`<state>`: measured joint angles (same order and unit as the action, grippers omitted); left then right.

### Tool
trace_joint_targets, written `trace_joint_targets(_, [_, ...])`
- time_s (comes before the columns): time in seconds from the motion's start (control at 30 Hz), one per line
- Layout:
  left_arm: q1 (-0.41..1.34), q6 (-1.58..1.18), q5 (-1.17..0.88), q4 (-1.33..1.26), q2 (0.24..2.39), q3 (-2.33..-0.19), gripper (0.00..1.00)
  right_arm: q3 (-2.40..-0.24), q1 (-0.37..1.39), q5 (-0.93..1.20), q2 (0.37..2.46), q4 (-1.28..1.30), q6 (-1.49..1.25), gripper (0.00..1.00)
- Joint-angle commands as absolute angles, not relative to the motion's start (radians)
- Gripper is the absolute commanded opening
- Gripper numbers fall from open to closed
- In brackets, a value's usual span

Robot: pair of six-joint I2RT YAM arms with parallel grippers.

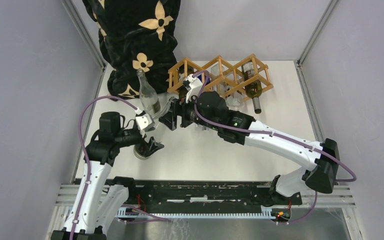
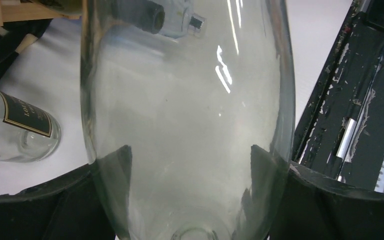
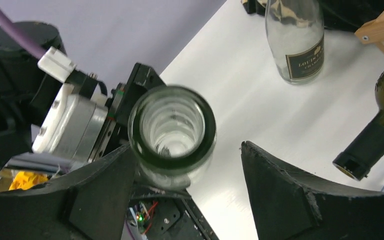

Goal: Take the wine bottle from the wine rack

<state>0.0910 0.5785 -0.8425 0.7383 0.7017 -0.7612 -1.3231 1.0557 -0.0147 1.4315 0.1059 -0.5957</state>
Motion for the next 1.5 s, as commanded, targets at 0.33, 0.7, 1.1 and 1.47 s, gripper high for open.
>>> trace_joint_targets(0.33, [0.087,0.49,-0.856,0.675,0.728,-0.862,0.99,-1.506,1.08,-0.164,1.542,0.088,-0.51,0.0])
trace_joint_targets(0.7, [0.006,0.221,-0.689,0.725,0.939,-1.059,1.0,-1.795,1.08,-0.225,1.734,0.255,-0.192,0.0])
trace_joint_targets(1.1, [-0.239,0.106,-0.743,0.719,0.99,-1.094,1.0,-1.821,1.08,-0.267,1.86,0.11,-0.078,0.0])
trace_joint_targets(1.47, [-0.247,0.208,-0.701,0.748,0.976,-1.084,1.0,-1.832,1.079,-0.225,1.897,0.126,-0.1,0.53])
